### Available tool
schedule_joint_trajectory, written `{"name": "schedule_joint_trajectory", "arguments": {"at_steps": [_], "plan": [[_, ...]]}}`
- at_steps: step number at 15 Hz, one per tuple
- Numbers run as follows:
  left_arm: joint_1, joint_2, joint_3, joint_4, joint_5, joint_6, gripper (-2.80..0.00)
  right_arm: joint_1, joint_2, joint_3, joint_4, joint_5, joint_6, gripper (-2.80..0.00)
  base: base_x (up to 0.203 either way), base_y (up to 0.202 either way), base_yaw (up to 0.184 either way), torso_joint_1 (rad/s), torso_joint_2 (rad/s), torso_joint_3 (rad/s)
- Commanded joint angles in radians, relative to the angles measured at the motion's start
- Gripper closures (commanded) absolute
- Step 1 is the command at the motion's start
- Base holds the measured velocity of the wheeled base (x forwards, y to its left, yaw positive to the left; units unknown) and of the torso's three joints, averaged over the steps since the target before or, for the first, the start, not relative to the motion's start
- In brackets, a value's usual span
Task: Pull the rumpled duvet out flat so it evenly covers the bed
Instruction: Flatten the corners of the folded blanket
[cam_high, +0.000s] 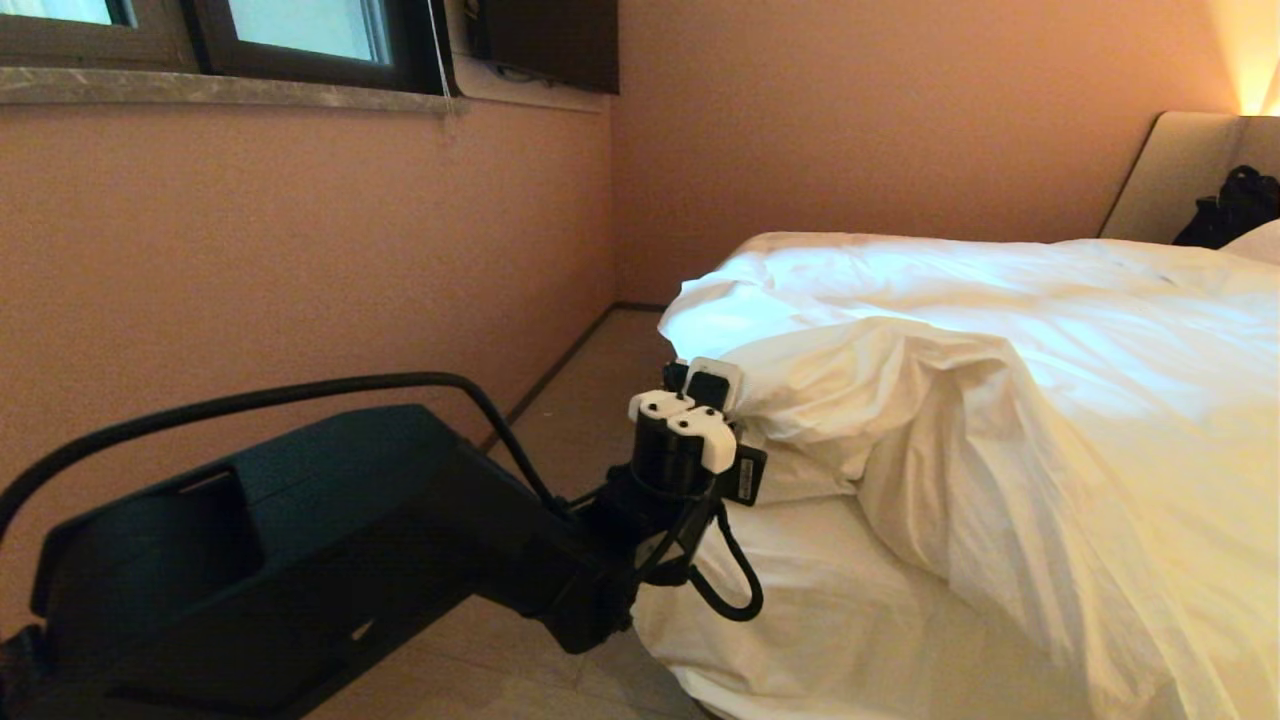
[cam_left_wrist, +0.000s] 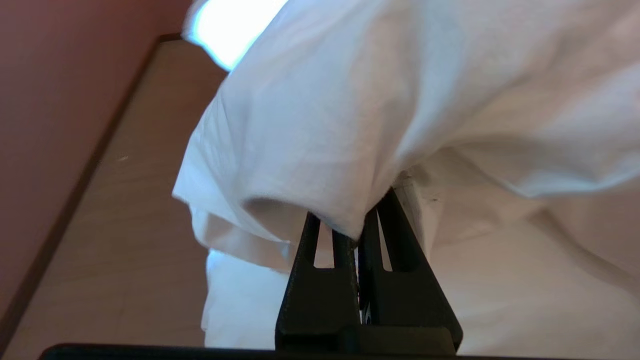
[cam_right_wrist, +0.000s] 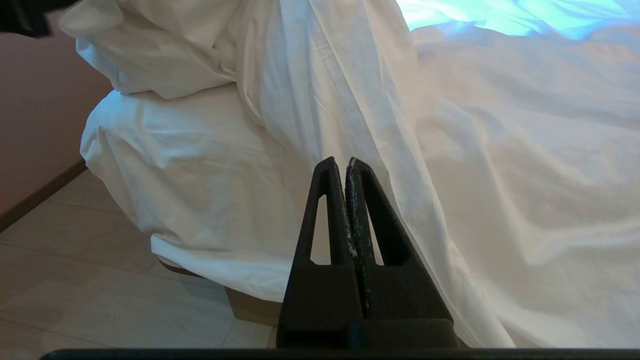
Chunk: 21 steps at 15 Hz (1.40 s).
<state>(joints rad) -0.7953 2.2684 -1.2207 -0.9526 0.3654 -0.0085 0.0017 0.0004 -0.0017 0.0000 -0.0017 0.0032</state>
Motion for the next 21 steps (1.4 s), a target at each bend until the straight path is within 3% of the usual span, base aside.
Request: {"name": "schedule_joint_trajectory", "arguments": {"at_steps": [1,21], "plan": [[0.015,-0.074,0.048,-0.003,-0.052,-0.001,0.00,0.000,0.000,0.000,0.000,0.000,0.000,0.00,0.000,0.000,0.000,0.000,0.00,0.000],[0.129,-0.167,0.197,0.007,-0.384,0.002,0.00,0.001,0.000,0.000,0.000,0.000,0.000,0.00,0.000,0.000,0.000,0.000,0.00,0.000]]}}
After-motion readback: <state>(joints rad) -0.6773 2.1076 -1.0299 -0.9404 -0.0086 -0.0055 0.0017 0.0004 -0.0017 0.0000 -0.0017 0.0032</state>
